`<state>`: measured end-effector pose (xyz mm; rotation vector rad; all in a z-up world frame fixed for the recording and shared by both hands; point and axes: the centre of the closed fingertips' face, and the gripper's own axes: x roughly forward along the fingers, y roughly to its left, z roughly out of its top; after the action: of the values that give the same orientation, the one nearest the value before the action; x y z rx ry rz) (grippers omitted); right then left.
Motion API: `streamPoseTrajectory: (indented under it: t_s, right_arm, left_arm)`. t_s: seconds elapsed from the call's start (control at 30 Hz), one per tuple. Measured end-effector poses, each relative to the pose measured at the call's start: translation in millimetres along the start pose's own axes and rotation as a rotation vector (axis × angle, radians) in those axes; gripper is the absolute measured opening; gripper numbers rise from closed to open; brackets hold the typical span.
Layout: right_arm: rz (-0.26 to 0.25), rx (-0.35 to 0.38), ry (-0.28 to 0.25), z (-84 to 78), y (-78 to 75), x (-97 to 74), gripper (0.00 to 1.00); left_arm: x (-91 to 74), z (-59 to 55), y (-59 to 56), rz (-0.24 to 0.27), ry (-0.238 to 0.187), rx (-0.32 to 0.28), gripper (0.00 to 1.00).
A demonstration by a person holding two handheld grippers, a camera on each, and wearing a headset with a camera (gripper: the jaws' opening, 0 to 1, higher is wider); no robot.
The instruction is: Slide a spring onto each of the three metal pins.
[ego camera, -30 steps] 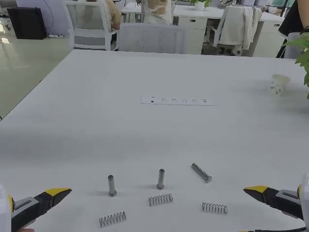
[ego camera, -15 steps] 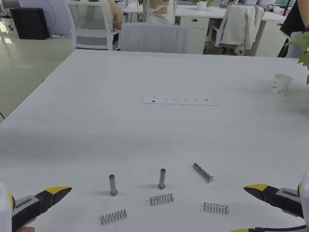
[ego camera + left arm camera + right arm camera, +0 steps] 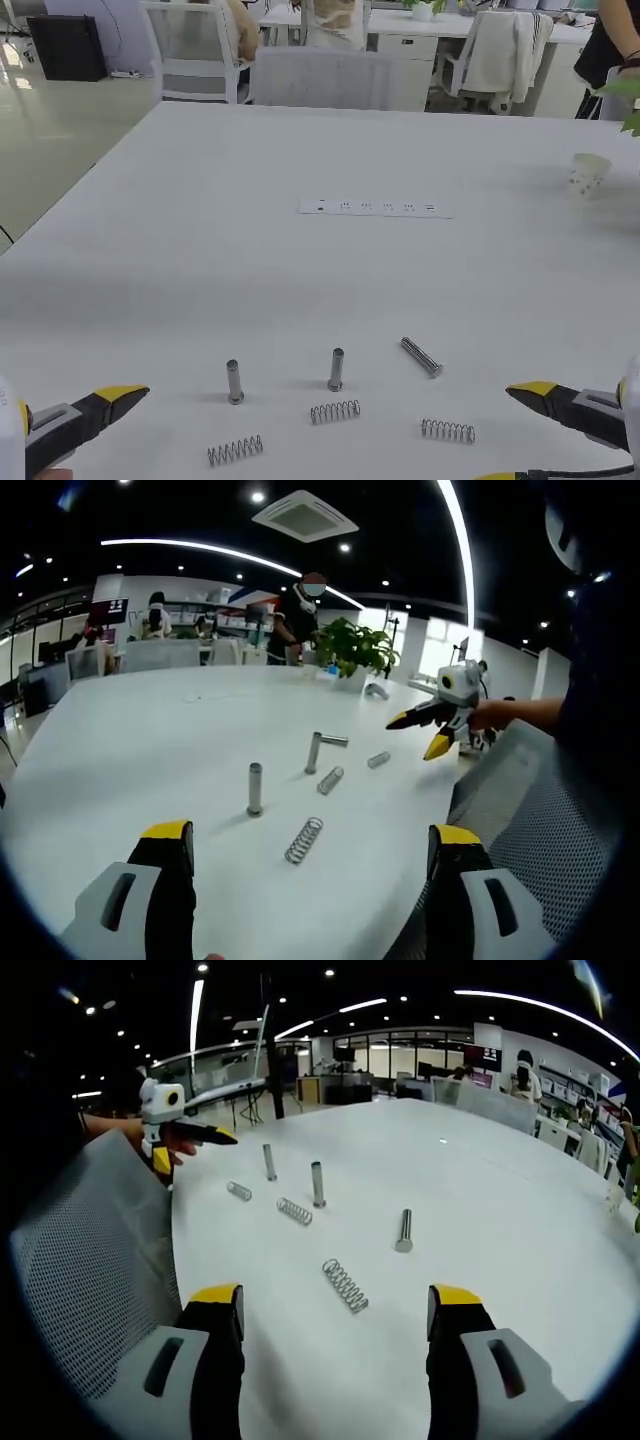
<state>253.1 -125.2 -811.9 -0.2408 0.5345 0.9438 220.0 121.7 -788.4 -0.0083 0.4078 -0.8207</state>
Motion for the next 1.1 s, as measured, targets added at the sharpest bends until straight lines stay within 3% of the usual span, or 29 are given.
streamPoseTrajectory:
  t_s: [0.57,1.1]
  right_arm:
    - [0.007,-0.004,0.001,2.2,-0.8,3.6,0.74]
    - [0.012,-0.045,0.004,22.3,-11.7,13.9,0.73]
  left_arm:
    - [-3.3,1.8,0.1,0.011,-0.005,-0.001,0.94]
    - [-7.9,7.2,-1.4,0.019,-0.022,-0.004,0.94]
